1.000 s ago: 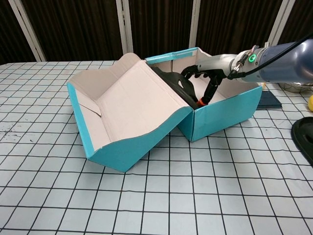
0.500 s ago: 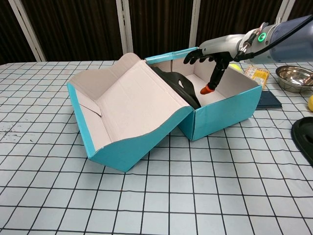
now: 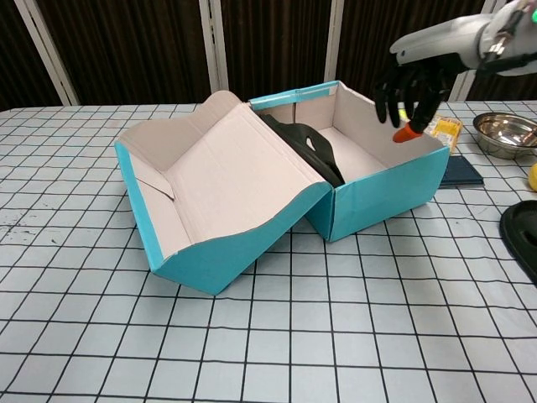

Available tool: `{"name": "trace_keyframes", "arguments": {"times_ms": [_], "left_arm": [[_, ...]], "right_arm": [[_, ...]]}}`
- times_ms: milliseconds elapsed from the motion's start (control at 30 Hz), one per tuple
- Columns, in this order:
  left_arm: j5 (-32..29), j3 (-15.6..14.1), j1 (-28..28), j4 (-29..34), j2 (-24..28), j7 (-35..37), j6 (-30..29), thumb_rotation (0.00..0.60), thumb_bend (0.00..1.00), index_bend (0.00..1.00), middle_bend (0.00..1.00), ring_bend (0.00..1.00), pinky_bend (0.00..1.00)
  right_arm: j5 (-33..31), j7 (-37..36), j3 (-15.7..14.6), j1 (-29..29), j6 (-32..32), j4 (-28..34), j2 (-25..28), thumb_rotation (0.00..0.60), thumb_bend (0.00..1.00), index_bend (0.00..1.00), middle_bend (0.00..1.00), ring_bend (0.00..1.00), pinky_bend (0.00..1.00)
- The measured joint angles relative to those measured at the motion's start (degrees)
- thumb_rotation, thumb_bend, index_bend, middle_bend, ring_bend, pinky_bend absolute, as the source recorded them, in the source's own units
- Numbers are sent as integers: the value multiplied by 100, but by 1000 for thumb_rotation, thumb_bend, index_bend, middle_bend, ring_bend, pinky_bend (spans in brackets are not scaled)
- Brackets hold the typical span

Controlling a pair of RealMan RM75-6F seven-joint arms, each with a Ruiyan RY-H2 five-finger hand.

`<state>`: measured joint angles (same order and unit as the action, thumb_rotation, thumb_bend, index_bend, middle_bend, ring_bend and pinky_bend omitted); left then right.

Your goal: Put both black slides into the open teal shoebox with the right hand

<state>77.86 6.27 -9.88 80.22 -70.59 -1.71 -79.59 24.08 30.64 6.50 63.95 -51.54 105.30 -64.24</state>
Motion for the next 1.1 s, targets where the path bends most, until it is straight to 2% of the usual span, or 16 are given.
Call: {"name": "trace_keyframes", "arguments": {"times_ms": [233,300,367,433,567,733,1100], "left_arm": [[-20,19,15,-7,12,18,-21,600,358,90,0,0,110],[-19,18,15,-12,13,26,-16,600,358,90,0,0,110],[-15,15,14,-15,14,27,-14,600,357,89,0,0,110],[-8,16,14,-14,15,32,-17,600,357,89,0,0,110],[-12,18,15,-12,11,11,-22,600,358,89,0,0,110],[-9,17,11,3,-2,-41,-26,600,358,89,0,0,110],[-39,29,1,-31,-18,-34,5,600,358,89,0,0,110]], "right_arm": [[26,160,-397,-146,301,904,813,600,283,544,543,488,152],[142,158,-483,-205,383,1094,912,600,284,544,543,488,245],[270,115,-542,-275,455,1215,965,600,283,544,542,488,404],[450,42,-607,-370,537,1290,991,600,283,544,543,488,485],[853,-165,-711,-547,778,1308,968,600,283,544,516,515,516],[1391,-560,-699,-733,1048,1104,782,600,283,544,487,519,537],[2157,-1675,-396,-877,1996,689,491,600,282,543,486,526,554]]}}
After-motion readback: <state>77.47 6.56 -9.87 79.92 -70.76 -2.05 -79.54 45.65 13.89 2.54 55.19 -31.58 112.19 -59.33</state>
